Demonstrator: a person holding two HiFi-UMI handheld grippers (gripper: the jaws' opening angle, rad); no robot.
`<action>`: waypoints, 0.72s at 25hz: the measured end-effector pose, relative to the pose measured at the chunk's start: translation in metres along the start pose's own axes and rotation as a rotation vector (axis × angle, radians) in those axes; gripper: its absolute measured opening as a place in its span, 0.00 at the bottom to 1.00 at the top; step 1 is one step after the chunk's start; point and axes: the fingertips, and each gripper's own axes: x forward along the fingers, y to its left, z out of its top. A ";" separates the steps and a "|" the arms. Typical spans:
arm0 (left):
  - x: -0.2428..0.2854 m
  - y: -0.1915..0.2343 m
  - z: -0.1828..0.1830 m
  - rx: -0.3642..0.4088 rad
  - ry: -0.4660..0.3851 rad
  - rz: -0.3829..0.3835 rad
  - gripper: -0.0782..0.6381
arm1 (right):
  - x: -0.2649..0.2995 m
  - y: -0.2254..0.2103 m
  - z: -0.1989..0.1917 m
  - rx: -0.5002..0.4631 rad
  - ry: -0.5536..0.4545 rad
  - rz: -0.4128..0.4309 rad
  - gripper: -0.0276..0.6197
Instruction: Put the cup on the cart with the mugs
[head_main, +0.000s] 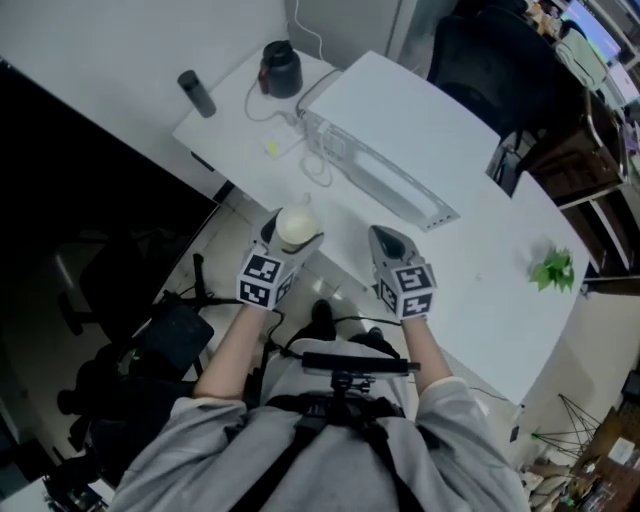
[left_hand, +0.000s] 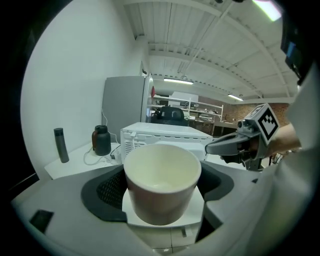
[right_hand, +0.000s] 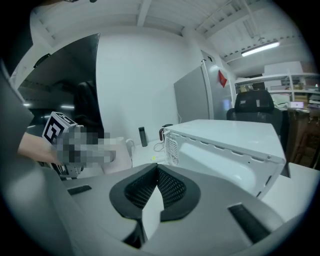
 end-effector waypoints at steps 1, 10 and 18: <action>-0.002 -0.003 0.003 0.008 0.001 -0.010 0.69 | -0.005 0.000 -0.001 0.005 -0.009 -0.014 0.05; 0.002 -0.060 0.039 0.099 -0.033 -0.177 0.69 | -0.076 -0.035 -0.021 0.104 -0.071 -0.209 0.05; 0.023 -0.184 0.045 0.203 -0.001 -0.449 0.69 | -0.205 -0.094 -0.053 0.237 -0.150 -0.494 0.05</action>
